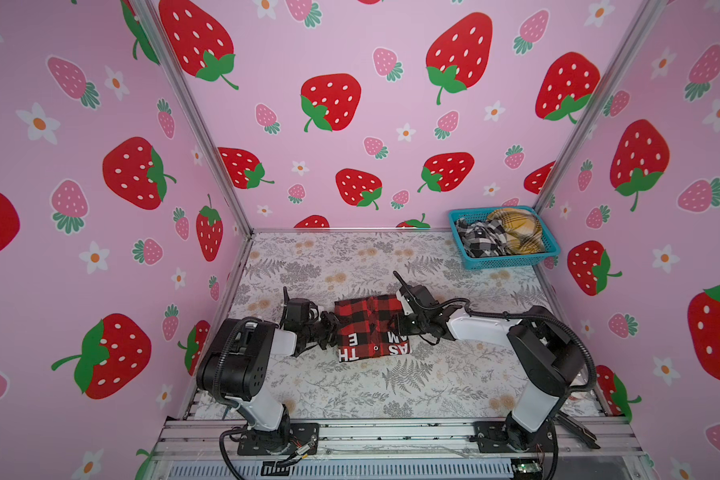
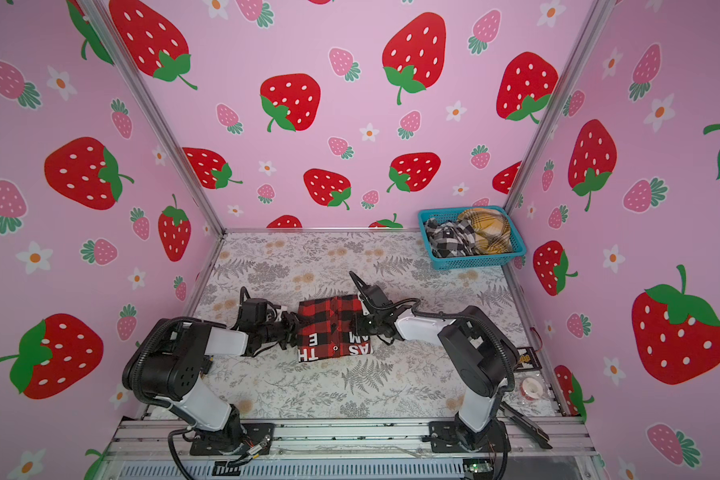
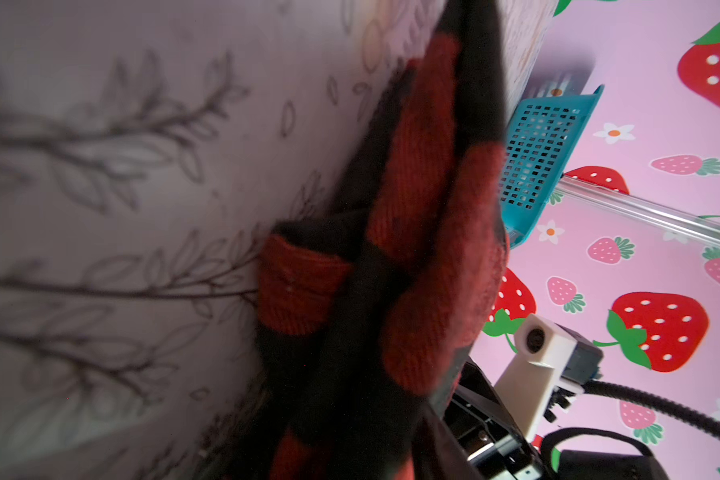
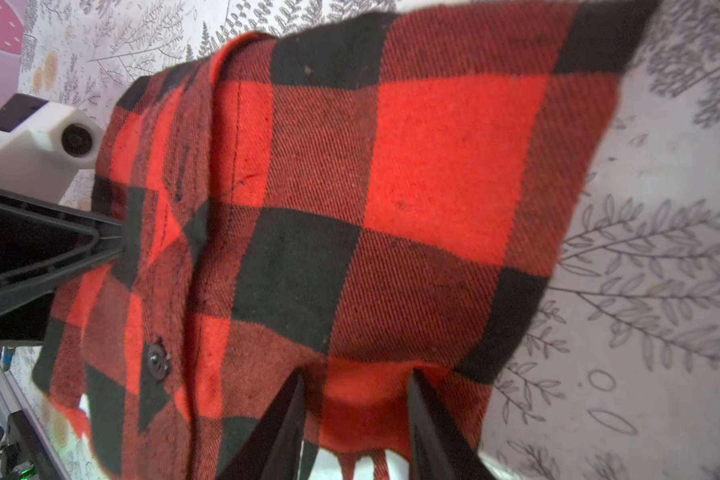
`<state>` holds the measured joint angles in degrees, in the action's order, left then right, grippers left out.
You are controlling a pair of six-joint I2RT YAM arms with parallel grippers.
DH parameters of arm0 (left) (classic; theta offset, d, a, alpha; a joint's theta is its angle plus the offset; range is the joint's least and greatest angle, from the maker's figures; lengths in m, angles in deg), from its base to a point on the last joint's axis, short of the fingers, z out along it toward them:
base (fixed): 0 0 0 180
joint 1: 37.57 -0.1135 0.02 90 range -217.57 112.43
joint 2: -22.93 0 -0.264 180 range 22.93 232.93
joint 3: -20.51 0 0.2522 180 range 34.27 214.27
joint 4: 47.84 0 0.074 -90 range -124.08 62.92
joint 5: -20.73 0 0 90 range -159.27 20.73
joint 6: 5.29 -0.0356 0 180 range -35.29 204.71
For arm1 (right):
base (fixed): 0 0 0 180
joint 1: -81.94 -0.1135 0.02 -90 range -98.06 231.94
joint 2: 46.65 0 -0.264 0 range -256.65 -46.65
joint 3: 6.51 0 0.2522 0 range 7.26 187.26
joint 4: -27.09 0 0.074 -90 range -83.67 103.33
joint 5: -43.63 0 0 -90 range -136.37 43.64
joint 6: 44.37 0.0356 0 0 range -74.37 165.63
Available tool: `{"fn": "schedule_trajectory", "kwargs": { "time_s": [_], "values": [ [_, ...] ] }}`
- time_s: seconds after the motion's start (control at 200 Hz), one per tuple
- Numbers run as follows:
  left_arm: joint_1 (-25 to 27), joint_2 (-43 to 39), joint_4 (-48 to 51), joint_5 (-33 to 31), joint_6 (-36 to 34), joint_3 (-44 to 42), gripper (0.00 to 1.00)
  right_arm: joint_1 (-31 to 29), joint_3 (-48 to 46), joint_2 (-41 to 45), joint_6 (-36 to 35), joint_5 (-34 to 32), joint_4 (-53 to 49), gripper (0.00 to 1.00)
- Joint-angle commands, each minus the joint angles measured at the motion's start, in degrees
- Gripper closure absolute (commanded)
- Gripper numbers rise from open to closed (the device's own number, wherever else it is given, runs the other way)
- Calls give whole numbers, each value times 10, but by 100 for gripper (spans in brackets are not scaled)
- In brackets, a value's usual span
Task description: Fold and stack the long sleeve shirts
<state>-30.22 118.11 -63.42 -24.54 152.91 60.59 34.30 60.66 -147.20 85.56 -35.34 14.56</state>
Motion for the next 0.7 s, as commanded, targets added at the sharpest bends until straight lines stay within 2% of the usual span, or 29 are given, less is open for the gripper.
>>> {"fn": "schedule_trajectory", "kwargs": {
  "time_s": [0.0, 0.135, 0.695],
  "values": [
    [9, 3, 12, -34, 28, -10, 62, 0, 0, -12, 8, 5, 4, 57],
    [10, -22, 27, -32, 22, 4, 72, 0, -1, -10, 7, 5, 5, 58],
    [20, -17, 17, -21, 16, 23, 91, 1, -11, -15, 8, 15, 19, 58]
  ]
}}
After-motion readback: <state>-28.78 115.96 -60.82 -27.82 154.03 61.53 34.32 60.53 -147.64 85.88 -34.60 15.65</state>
